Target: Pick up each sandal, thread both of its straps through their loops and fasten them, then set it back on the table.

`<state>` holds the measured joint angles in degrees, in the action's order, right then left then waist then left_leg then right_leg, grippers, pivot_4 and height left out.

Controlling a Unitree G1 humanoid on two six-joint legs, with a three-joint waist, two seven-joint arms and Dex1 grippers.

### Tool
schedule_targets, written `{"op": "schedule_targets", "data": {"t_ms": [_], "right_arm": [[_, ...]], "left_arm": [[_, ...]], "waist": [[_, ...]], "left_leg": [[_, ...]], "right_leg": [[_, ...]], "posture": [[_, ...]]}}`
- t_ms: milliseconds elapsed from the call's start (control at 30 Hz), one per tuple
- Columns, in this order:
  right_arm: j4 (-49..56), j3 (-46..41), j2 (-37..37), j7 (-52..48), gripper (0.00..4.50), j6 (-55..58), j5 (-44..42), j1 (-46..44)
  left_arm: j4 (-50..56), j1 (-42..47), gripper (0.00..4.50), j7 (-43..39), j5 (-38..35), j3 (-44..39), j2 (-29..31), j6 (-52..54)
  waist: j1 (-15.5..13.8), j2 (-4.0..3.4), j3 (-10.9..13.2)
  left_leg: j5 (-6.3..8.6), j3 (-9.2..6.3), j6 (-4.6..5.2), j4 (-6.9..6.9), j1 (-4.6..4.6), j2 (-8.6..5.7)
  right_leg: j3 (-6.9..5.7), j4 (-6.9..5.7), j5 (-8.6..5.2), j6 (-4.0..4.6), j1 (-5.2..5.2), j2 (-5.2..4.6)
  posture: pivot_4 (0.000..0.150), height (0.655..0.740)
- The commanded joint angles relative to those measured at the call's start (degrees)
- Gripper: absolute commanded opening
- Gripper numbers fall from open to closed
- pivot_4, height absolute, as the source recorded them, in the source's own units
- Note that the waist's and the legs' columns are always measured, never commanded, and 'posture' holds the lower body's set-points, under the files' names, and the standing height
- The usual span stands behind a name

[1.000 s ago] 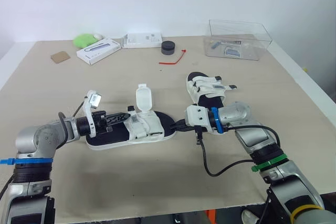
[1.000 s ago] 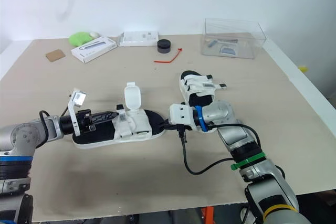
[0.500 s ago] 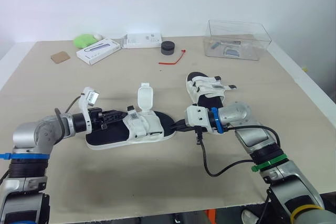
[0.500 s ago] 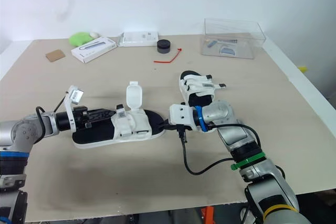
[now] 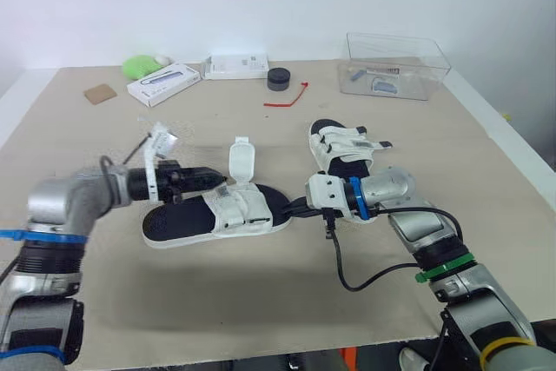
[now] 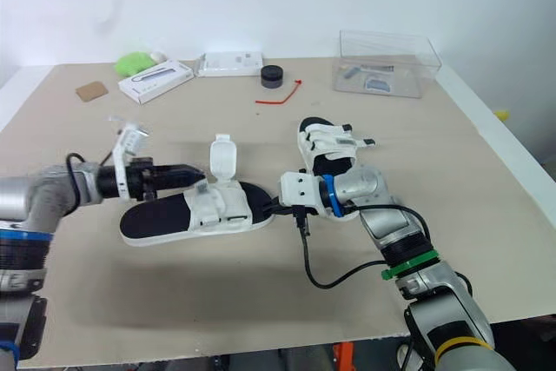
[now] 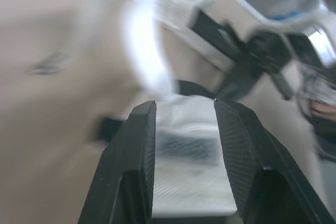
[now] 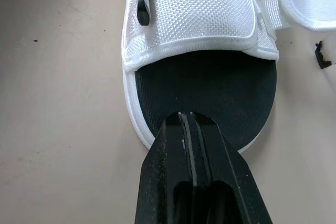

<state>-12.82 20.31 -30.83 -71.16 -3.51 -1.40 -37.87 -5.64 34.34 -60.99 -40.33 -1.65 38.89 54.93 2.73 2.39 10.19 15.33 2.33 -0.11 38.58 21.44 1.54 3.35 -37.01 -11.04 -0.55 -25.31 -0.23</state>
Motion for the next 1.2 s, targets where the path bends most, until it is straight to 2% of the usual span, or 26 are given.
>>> {"op": "schedule_targets", "data": {"t_ms": [33,67,100,167,367,700,833,967,1000,1033,1067,1133,1200], "right_arm": [[-0.4,0.2,-0.6,-0.2,0.00,0.0,1.1,-0.2],[-0.3,0.1,-0.6,-0.1,0.00,0.0,1.1,-0.2],[-0.3,0.1,-0.7,-0.1,0.00,0.0,1.1,-0.2],[-0.2,0.1,-0.8,-0.1,0.00,0.1,1.1,-0.2],[0.3,-0.1,-1.1,0.0,0.00,0.4,1.0,0.2],[0.3,0.0,-0.9,0.3,0.00,0.5,1.0,0.3],[0.0,0.1,-0.9,0.3,0.00,0.3,1.1,0.2],[0.0,0.1,-1.0,0.4,0.00,0.2,1.2,0.2],[-0.1,0.0,-1.0,0.4,0.00,0.2,1.2,0.1],[-0.2,0.0,-1.0,0.4,0.00,0.1,1.3,0.1],[-0.2,0.0,-1.1,0.4,0.00,0.1,1.3,0.0],[-0.3,0.0,-1.1,0.4,0.00,0.2,1.3,0.0],[-0.4,0.0,-1.1,0.5,0.00,0.1,1.3,-0.1]], "left_arm": [[0.6,0.3,1.27,-1.6,1.5,1.5,0.3,-1.6],[0.1,0.3,1.14,-1.8,2.2,2.3,0.3,-2.1],[-1.2,0.4,0.45,-2.1,3.4,3.2,0.2,-2.9],[-3.6,0.7,0.10,-2.4,5.4,4.4,0.2,-4.7],[-9.0,2.4,0.10,-3.7,9.9,6.1,0.1,-8.3],[-18.7,6.9,0.10,0.0,16.3,4.8,-2.3,-16.2],[-21.3,10.8,0.10,2.0,12.4,-1.6,-5.1,-15.7],[-21.8,12.5,0.10,-1.0,8.8,-4.1,-4.6,-10.2],[-22.3,13.0,0.61,-1.5,8.1,-4.5,-4.5,-8.5],[-22.7,13.5,0.71,-2.2,7.2,-4.8,-4.4,-6.6],[-22.8,14.1,1.28,-3.1,5.8,-5.1,-4.3,-3.2],[-22.7,14.7,1.88,-4.2,4.0,-4.8,-4.4,2.0],[-22.6,14.8,3.00,-4.5,3.3,-4.9,-4.7,4.3]], "waist": [[0.0,0.00,0.0],[0.0,0.00,0.0],[-0.1,0.00,0.0],[0.0,0.00,0.0],[-0.1,0.01,0.0],[-0.1,0.02,0.0],[-0.2,0.06,0.0],[-0.1,0.07,0.0],[-0.1,0.07,0.0],[-0.1,0.07,0.0],[-0.1,0.07,0.0],[-0.1,0.07,0.0],[-0.1,0.07,0.0]], "left_leg": [[0.00,-0.02,0.00,-0.01,-0.01,0.01],[0.00,-0.04,0.00,-0.01,-0.01,0.01],[0.00,-0.05,0.00,-0.01,0.00,0.02],[0.00,-0.05,0.00,-0.01,-0.02,0.02],[0.00,-0.03,0.00,0.00,-0.02,-0.01],[0.00,-0.04,0.01,0.03,-0.02,-0.02],[0.00,-0.04,0.01,0.05,0.05,-0.01],[0.00,-0.05,0.01,0.06,0.08,-0.01],[0.00,-0.05,0.00,0.06,0.07,-0.02],[0.00,-0.05,0.00,0.06,0.07,-0.02],[0.00,-0.05,0.01,0.06,0.08,-0.02],[0.00,-0.05,0.00,0.06,0.08,-0.03],[0.00,-0.06,0.00,0.07,0.07,-0.03]], "right_leg": [[-0.01,-0.01,0.00,0.01,0.00,0.03],[-0.03,-0.01,-0.01,0.02,0.00,0.03],[-0.08,-0.01,-0.01,0.02,0.00,0.04],[-0.06,-0.01,-0.01,0.03,0.01,0.03],[-0.05,-0.01,-0.01,0.03,0.03,0.00],[-0.06,-0.02,0.01,0.01,0.04,0.00],[-0.11,-0.01,0.01,0.01,0.03,-0.02],[-0.10,0.00,0.01,0.00,0.02,-0.03],[-0.10,-0.01,0.01,-0.01,0.02,-0.03],[-0.10,0.00,0.00,-0.01,0.02,-0.02],[-0.11,-0.01,0.00,-0.01,0.02,-0.02],[-0.12,-0.01,0.00,-0.01,0.02,-0.02],[-0.12,-0.01,0.00,-0.01,0.02,-0.02]], "posture": [[0.150,0.7400],[0.150,0.7400],[0.150,0.7400],[0.150,0.7400],[0.150,0.7400],[0.150,0.7400],[0.150,0.7400],[0.150,0.7400],[0.150,0.7400],[0.150,0.7400],[0.150,0.7400],[0.150,0.7400],[0.150,0.7400]]}}
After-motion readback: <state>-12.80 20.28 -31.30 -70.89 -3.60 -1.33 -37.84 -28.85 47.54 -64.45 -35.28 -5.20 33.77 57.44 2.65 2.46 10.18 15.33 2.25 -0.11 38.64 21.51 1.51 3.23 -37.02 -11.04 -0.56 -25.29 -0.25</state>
